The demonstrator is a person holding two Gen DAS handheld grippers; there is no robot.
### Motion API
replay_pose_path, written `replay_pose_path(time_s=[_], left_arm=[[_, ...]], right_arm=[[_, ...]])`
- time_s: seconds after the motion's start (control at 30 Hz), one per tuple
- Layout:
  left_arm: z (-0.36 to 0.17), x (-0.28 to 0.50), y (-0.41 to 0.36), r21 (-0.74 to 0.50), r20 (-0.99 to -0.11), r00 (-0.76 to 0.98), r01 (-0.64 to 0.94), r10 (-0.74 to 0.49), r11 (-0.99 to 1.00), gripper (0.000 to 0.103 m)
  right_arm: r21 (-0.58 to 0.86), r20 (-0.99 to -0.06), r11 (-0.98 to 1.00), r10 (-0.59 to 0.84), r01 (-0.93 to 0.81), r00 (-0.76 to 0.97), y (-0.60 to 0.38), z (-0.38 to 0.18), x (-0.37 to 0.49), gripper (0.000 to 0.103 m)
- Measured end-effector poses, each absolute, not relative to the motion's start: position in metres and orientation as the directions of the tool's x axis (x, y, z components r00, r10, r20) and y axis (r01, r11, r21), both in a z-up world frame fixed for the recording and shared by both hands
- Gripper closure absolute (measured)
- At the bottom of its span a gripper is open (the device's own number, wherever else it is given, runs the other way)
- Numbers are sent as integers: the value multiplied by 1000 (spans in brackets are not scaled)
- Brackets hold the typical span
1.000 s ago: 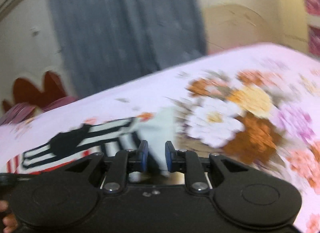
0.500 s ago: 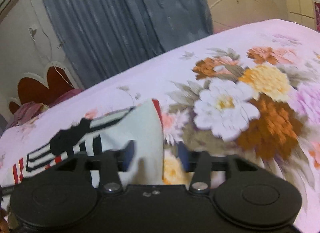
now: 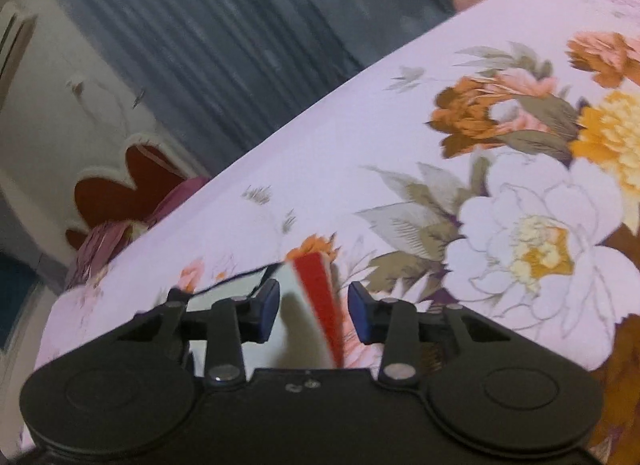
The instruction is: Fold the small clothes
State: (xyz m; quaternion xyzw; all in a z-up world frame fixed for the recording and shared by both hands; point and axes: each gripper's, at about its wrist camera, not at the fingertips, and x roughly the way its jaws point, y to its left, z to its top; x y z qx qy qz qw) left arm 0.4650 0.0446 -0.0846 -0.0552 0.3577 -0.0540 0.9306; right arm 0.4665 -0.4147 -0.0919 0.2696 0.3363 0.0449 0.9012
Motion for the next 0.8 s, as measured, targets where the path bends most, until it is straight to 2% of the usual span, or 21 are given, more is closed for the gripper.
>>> replay_pose_path(time_s=[0.1, 0.13, 0.17, 0.2, 0.27, 0.4, 0.43, 0.47, 0.5, 0.53, 0.57, 0.63, 0.67, 0.7, 0.77, 0.8], left_arm=[[-88, 468, 43, -137, -675, 725, 62, -139, 989, 96], [-88, 468, 42, -133, -671, 729, 60, -134, 989, 96], [-86, 467, 42, -130, -664, 736, 56, -129, 990, 96], [-87, 467, 42, -112, -660, 743, 46, -109, 993, 96], [-94, 467, 44, -100, -673, 735, 16, -80, 995, 96], [-93, 468, 44, -93, -670, 738, 29, -83, 995, 96], [-91, 467, 46, -103, -667, 740, 26, -89, 994, 93], [-86, 463, 48, -92, -658, 751, -5, -57, 996, 81], [-79, 457, 47, -50, -633, 774, -43, 1, 998, 77], [-70, 450, 43, -4, -591, 805, -75, 58, 997, 73], [-63, 448, 38, -18, -570, 820, -68, 46, 998, 73], [-55, 454, 11, -86, -559, 825, 40, -82, 995, 73], [-55, 460, -9, -86, -564, 815, 108, -138, 990, 68], [-57, 470, -31, -103, -584, 787, 172, -199, 980, 62], [-63, 485, -59, -187, -600, 736, 250, -312, 950, 37], [-66, 492, -73, -196, -598, 728, 272, -335, 942, 34]], right_arm=[[519, -599, 848, 272, 107, 753, -412, -99, 469, 65], [524, -599, 845, 278, 104, 751, -412, -100, 470, 69], [518, -597, 850, 281, 94, 751, -412, -100, 470, 77], [476, -611, 875, 257, 88, 749, -409, -100, 471, 92], [370, -651, 924, 186, 93, 736, -401, -103, 477, 93], [304, -659, 949, 150, 78, 737, -392, -97, 474, 91], [282, -663, 956, 132, 82, 737, -389, -94, 471, 87], [264, -655, 960, 111, 90, 747, -387, -88, 467, 80], [247, -639, 964, 86, 98, 764, -386, -82, 462, 74], [244, -616, 966, 90, 81, 783, -383, -75, 455, 74], [249, -606, 967, 114, 52, 787, -381, -71, 454, 75], [225, -608, 974, 168, -34, 776, -362, -66, 456, 80], [215, -611, 972, 208, -92, 764, -347, -67, 459, 80], [219, -618, 965, 249, -140, 746, -335, -69, 463, 80], [247, -650, 938, 347, -244, 676, -308, -75, 471, 78], [245, -659, 927, 375, -286, 652, -297, -77, 472, 77]])
